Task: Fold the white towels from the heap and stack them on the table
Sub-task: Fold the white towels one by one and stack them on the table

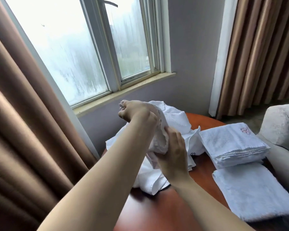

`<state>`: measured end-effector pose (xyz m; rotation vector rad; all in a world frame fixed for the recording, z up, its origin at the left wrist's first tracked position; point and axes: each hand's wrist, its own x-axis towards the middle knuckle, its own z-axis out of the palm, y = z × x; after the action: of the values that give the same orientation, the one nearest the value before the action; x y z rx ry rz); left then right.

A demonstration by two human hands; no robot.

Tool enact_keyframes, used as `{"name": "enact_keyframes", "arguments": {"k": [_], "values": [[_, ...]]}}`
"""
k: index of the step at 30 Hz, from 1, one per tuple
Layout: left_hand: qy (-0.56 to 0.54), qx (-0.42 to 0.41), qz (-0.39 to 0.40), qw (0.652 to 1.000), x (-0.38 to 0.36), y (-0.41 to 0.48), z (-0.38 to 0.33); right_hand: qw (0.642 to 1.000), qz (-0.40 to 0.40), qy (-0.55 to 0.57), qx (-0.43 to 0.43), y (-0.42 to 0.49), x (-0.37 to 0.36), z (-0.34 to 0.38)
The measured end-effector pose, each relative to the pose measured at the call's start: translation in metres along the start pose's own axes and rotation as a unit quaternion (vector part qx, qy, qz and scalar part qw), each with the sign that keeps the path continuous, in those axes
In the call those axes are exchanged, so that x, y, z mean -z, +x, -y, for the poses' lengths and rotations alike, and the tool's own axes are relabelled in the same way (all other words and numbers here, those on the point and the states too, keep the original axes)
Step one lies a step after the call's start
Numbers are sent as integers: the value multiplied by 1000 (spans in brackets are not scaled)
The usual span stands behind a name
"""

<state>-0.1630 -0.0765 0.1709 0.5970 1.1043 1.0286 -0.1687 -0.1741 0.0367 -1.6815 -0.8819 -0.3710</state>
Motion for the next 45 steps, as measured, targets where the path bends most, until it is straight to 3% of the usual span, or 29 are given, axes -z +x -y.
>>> {"name": "enact_keyframes", "arguments": {"k": [2, 5, 10, 18, 25, 28, 31, 34, 40, 42, 45], "values": [[-62, -11, -2, 998, 5, 4, 0, 999, -27, 35, 13, 4, 9, -6], [-43, -45, 9, 998, 20, 11, 3, 996, -21, 88, -4, 18, 30, -19], [-1, -56, 27, 998, 42, 27, 11, 983, 76, 140, -94, 35, 45, -32], [165, -147, 44, 974, 84, 53, 23, 968, 81, 218, -89, 41, 48, -11], [135, -183, 154, 962, 92, 43, 27, 962, 9, 230, -146, 54, 44, -9], [157, -227, 242, 930, 95, 46, 21, 953, 4, 236, -187, 62, 48, -17], [197, -220, 325, 898, 102, 53, 16, 922, 23, 288, -259, 67, 53, -27], [167, -220, 403, 872, 106, 58, 13, 906, 57, 283, -310, 69, 58, -37], [205, -257, 331, 884, 95, 54, 26, 926, 90, 229, -286, 68, 61, -39], [207, -261, 301, 894, 90, 55, 34, 942, 148, 176, -243, 67, 65, -43], [201, -243, 306, 898, 87, 55, 35, 936, 238, 136, -219, 68, 72, -47]]}}
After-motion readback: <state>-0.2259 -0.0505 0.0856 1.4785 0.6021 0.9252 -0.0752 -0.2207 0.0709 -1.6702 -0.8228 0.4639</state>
